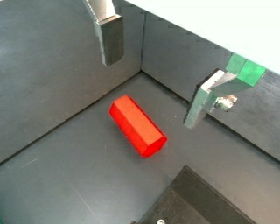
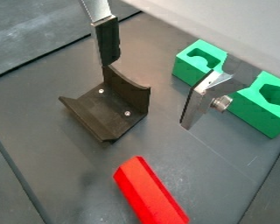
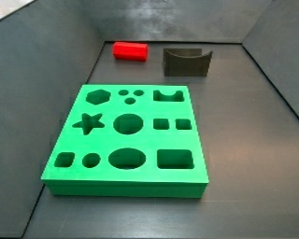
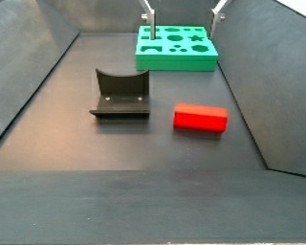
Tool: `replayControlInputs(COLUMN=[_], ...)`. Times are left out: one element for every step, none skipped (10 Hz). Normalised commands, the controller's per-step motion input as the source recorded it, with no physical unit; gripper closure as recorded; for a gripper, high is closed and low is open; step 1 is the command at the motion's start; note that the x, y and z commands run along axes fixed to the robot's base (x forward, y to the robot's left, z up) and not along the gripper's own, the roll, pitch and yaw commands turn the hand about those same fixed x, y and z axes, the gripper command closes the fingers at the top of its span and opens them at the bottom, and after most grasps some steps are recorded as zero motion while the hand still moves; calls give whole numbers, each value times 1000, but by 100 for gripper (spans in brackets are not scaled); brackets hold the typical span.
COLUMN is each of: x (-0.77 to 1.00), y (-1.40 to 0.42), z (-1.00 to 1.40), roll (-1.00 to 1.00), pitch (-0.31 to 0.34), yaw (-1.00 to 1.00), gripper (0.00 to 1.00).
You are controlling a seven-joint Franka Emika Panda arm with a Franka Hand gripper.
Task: Pick up the hexagon object. Move up. Place the hexagon object on the fixture. Regrasp the hexagon object. Move to above the board. Insert the hexagon object.
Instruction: Pick up the hexagon object.
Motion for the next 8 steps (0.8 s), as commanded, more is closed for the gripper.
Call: replayControlInputs(x=[0,-89,0,0,0,0,0,0], y=[0,0,0,0,0,0,0,0], z=[-120,-163,-129,-129,-129,-129,-129,-129], roll=[-97,-204,-161,-160,-160,-161,-161,-161], pitch=[0,0,0,0,0,0,0,0], yaw=[454,911,960,966,969,969,971,971], gripper=[0,0,0,0,0,0,0,0])
